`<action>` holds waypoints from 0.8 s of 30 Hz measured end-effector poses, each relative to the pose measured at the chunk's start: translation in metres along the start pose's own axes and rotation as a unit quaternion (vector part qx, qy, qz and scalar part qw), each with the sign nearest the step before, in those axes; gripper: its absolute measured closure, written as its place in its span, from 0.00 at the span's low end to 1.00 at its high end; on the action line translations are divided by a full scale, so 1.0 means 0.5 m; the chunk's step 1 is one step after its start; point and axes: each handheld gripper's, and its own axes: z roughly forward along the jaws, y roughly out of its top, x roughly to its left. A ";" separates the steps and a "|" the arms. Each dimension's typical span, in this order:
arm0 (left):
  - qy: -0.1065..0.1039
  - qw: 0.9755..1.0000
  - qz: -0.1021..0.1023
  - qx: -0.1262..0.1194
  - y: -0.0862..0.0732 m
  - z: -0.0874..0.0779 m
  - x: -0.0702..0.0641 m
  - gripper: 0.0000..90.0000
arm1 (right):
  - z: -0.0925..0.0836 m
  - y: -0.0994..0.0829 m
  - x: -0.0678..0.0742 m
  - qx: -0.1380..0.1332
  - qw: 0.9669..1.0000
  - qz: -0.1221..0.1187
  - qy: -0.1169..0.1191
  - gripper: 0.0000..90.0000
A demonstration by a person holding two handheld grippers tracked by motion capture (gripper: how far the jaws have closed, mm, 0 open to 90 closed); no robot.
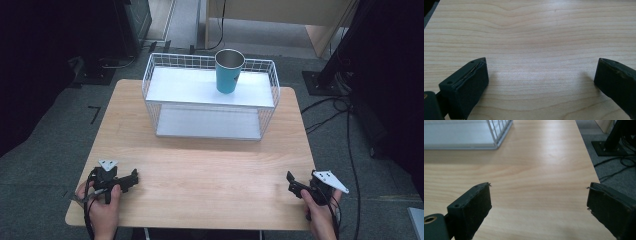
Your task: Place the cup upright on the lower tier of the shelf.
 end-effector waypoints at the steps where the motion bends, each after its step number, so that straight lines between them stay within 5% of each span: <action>1: 0.000 1.000 0.000 0.000 0.000 0.000 0.000 0.00 | 0.000 -0.004 -0.004 0.005 1.000 -0.002 -0.003 0.06; 6: 0.000 1.000 0.000 0.000 0.000 0.000 0.000 0.00 | 0.001 -0.026 -0.027 0.042 0.999 -0.012 -0.024 0.06; 11: 0.000 1.000 0.000 0.000 0.000 0.000 0.000 0.00 | -0.004 -0.031 -0.033 0.057 0.998 -0.013 -0.019 0.06; 13: 0.000 1.000 0.000 0.000 0.000 0.000 0.000 0.00 | -0.004 -0.034 -0.029 0.082 0.996 -0.034 -0.027 0.06; 24: -0.006 1.000 0.006 0.000 0.001 0.001 -0.003 0.00 | 0.005 -0.035 -0.022 0.117 0.991 -0.058 0.007 0.02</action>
